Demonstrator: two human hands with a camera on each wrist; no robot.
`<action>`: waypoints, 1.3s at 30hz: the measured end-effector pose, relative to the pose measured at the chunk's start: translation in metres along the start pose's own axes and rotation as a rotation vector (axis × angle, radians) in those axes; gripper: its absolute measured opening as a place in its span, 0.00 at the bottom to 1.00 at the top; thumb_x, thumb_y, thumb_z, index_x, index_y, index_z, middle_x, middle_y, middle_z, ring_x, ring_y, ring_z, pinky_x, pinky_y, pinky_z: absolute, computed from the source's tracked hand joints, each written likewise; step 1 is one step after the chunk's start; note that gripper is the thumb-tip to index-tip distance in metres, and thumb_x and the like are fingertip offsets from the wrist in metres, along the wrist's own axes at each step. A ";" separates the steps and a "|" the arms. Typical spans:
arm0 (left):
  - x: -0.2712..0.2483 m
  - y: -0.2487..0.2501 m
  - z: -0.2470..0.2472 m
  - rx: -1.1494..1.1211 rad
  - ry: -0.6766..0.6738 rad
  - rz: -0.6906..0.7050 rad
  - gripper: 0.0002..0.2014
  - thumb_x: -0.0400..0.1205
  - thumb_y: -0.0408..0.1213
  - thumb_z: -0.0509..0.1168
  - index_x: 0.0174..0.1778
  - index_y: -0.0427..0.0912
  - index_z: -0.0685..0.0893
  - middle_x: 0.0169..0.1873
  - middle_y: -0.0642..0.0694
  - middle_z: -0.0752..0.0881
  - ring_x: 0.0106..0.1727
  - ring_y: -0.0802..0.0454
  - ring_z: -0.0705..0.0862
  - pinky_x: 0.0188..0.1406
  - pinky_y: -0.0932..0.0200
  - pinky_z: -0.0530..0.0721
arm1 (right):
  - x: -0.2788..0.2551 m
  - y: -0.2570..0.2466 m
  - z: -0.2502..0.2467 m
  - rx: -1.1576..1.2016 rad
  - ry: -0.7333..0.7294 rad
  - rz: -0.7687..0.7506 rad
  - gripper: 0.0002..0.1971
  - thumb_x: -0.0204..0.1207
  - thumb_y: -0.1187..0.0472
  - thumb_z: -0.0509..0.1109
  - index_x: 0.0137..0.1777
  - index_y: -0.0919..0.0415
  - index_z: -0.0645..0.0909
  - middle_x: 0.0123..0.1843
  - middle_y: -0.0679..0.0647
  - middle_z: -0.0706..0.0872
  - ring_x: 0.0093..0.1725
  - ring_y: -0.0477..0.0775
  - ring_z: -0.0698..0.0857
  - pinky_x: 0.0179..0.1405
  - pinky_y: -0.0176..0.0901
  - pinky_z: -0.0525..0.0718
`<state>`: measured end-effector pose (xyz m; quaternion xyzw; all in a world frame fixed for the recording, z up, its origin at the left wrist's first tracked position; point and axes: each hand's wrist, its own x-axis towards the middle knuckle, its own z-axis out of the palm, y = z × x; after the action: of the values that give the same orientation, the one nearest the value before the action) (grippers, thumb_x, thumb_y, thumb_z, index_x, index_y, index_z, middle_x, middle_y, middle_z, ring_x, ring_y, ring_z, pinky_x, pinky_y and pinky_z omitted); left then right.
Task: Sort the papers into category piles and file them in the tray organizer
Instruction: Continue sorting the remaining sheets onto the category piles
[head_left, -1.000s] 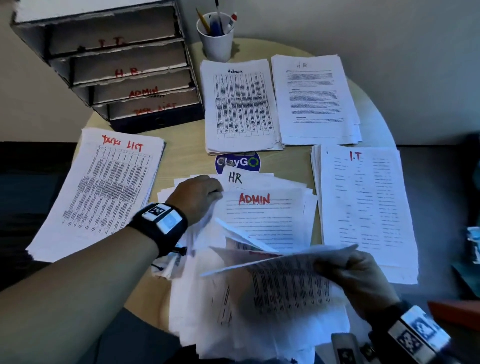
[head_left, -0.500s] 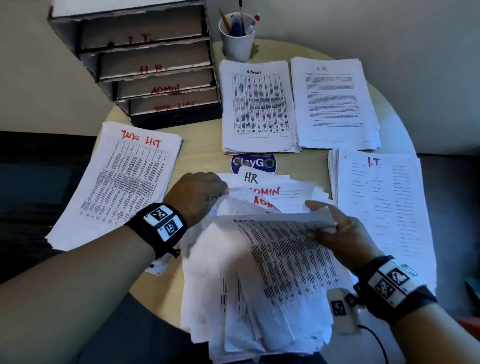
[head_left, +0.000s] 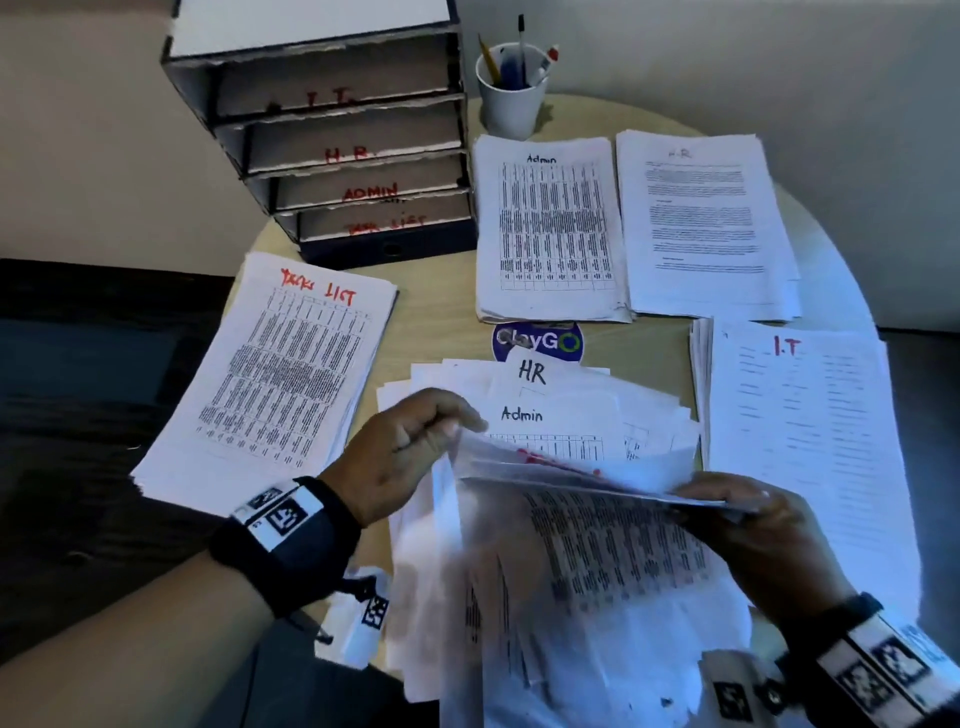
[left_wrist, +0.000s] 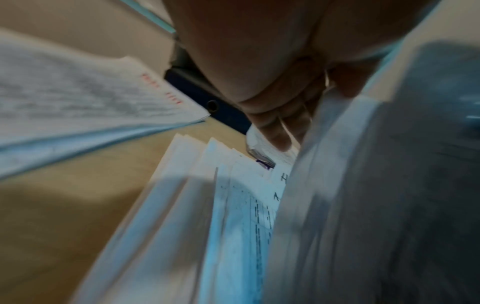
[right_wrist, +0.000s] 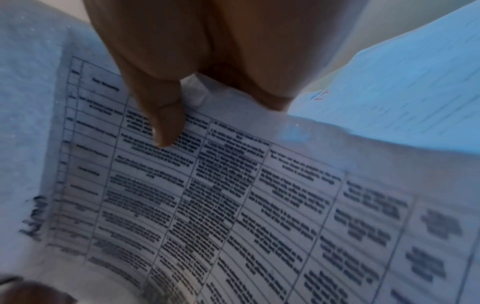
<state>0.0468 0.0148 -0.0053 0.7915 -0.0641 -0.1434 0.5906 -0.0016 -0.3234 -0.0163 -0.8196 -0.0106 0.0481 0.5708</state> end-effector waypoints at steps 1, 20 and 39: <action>0.006 -0.002 -0.001 -0.090 0.051 -0.076 0.10 0.83 0.35 0.59 0.55 0.42 0.84 0.51 0.49 0.90 0.54 0.55 0.87 0.54 0.65 0.82 | -0.003 -0.002 -0.002 0.010 -0.023 0.011 0.09 0.68 0.65 0.78 0.31 0.49 0.91 0.36 0.37 0.90 0.35 0.34 0.86 0.35 0.22 0.80; 0.067 -0.038 0.000 0.673 -0.135 -0.213 0.06 0.85 0.38 0.68 0.52 0.41 0.87 0.46 0.46 0.87 0.49 0.47 0.83 0.46 0.56 0.79 | -0.018 0.016 0.001 0.144 -0.103 0.197 0.19 0.63 0.43 0.82 0.38 0.60 0.87 0.37 0.63 0.86 0.36 0.64 0.83 0.34 0.49 0.81; 0.059 -0.044 -0.021 0.927 -0.233 0.237 0.22 0.84 0.55 0.50 0.34 0.44 0.76 0.32 0.47 0.79 0.36 0.44 0.77 0.34 0.54 0.73 | 0.041 0.005 0.007 -0.124 -0.030 0.365 0.20 0.76 0.69 0.73 0.30 0.44 0.87 0.22 0.34 0.84 0.25 0.30 0.81 0.25 0.21 0.75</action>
<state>0.1057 0.0309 -0.0509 0.9369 -0.2766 -0.1192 0.1775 0.0380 -0.3155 -0.0258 -0.8408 0.1271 0.1622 0.5006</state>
